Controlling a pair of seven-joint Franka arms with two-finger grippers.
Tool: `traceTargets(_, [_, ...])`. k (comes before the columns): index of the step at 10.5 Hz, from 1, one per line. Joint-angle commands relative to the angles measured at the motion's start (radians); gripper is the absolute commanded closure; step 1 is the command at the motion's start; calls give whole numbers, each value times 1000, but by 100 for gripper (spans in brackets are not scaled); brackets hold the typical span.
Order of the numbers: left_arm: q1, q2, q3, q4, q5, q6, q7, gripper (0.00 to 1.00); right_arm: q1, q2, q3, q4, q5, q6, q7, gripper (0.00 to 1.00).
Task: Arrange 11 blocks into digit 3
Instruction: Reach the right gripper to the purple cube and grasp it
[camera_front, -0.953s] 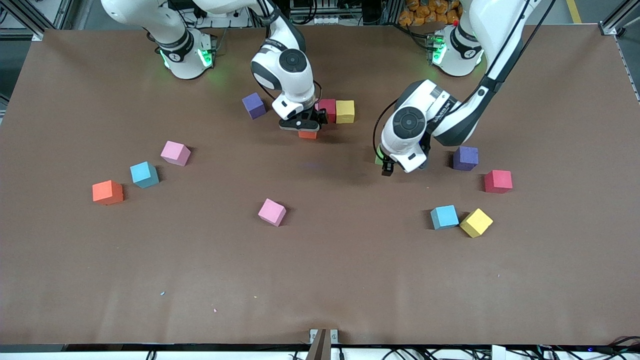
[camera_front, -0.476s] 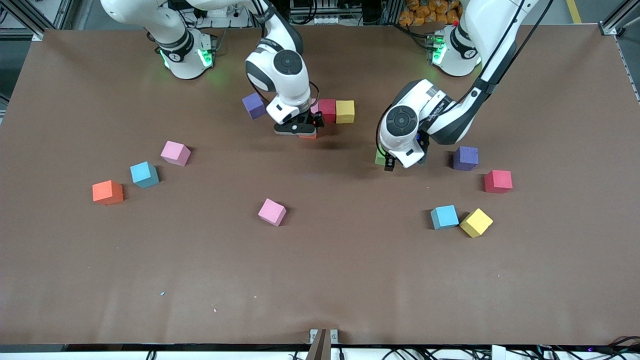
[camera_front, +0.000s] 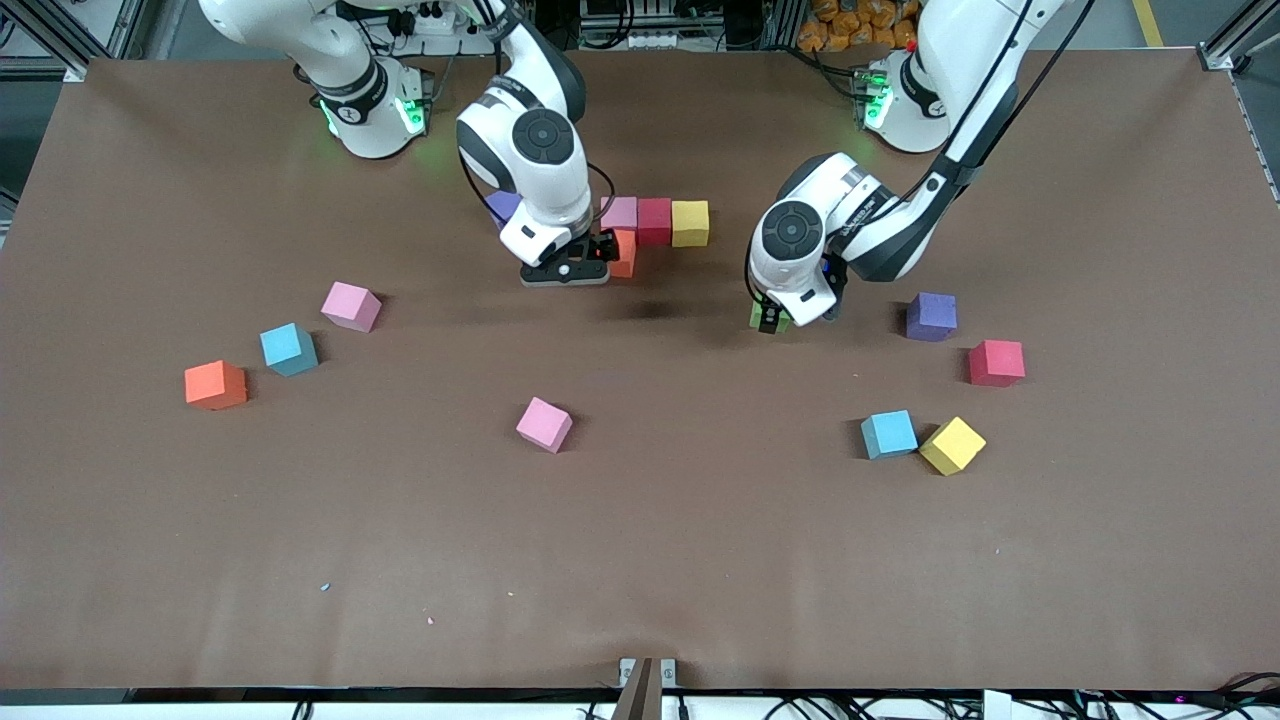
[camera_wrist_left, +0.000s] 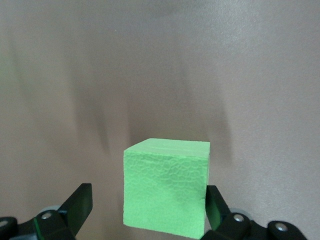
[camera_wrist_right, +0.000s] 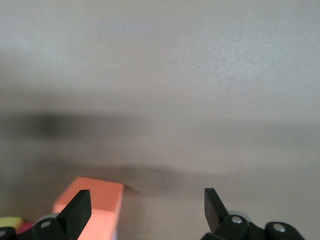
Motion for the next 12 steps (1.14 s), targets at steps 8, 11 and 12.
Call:
traceTargets(8, [2,37,-2,-13,59,50,-26,0,-72,-221,24,-283,89,-154,-419,0])
traceTargets(11, [11,48,-2,-11,85,52,-26,0,-69,-261,24,-381,186,-142,-558,0])
traceTargets(12, [13,48,-2,-10,85,53,-26,0,-69,-261,25,-403,186,-118,-566,0])
